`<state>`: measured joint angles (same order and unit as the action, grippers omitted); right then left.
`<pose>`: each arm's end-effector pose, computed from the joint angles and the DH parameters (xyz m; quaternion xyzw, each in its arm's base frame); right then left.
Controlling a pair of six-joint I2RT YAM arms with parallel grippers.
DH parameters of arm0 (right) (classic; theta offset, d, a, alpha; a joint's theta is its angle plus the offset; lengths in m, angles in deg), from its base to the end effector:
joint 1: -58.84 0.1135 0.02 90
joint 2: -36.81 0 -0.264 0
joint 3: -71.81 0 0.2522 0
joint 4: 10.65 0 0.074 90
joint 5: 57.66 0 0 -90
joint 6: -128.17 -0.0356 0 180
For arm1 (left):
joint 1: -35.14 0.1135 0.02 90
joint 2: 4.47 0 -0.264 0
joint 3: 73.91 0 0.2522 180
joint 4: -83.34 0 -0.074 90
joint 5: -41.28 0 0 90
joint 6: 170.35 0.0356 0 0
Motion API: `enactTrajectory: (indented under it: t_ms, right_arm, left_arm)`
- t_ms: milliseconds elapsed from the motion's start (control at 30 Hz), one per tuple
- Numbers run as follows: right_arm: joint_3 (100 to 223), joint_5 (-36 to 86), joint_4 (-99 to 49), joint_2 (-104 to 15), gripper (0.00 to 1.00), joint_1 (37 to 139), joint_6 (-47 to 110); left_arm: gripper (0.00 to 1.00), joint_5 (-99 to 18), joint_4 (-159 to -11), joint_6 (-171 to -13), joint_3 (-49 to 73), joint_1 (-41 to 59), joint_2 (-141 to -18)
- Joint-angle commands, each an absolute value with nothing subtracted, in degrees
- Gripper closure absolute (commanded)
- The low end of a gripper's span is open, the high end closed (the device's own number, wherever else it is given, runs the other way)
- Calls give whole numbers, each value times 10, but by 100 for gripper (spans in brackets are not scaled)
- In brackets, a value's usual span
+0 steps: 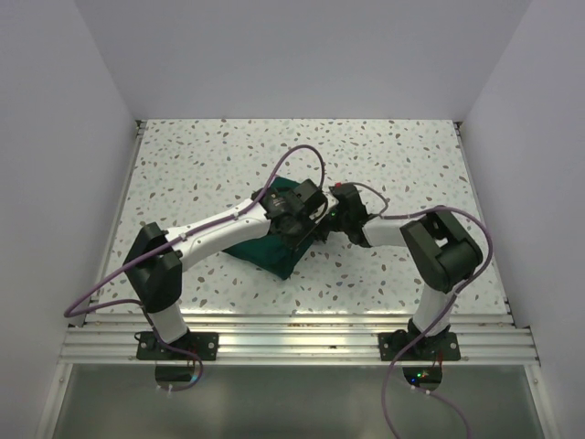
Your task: Prepare the surgical pack
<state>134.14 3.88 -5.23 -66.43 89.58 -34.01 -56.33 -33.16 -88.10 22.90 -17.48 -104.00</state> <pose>0.2980 0.1970 0.1442 0.1996 0.8458 0.4834 0.1057 0.2221 -0.2830 0.2619 0.3600 0.9077 -0.0472 0.2104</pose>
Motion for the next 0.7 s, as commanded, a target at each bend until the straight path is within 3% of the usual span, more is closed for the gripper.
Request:
enactTrajectory:
  t_ms: [0, 200, 467, 667]
  right_arm:
    - [1329, 56, 75, -691, 100, 897, -369]
    - [1352, 64, 72, -702, 99, 896, -330]
    - [1456, 133, -347, -628, 95, 881, -138]
    - [1445, 89, -422, -578, 93, 826, -97]
  left_arm:
    - [100, -524, -365, -874, 254, -180, -1018]
    - [100, -518, -366, -872, 240, -180, -1018]
    - [99, -503, -387, -881, 188, -180, -1031]
    - [72, -490, -404, -885, 168, -180, -1021]
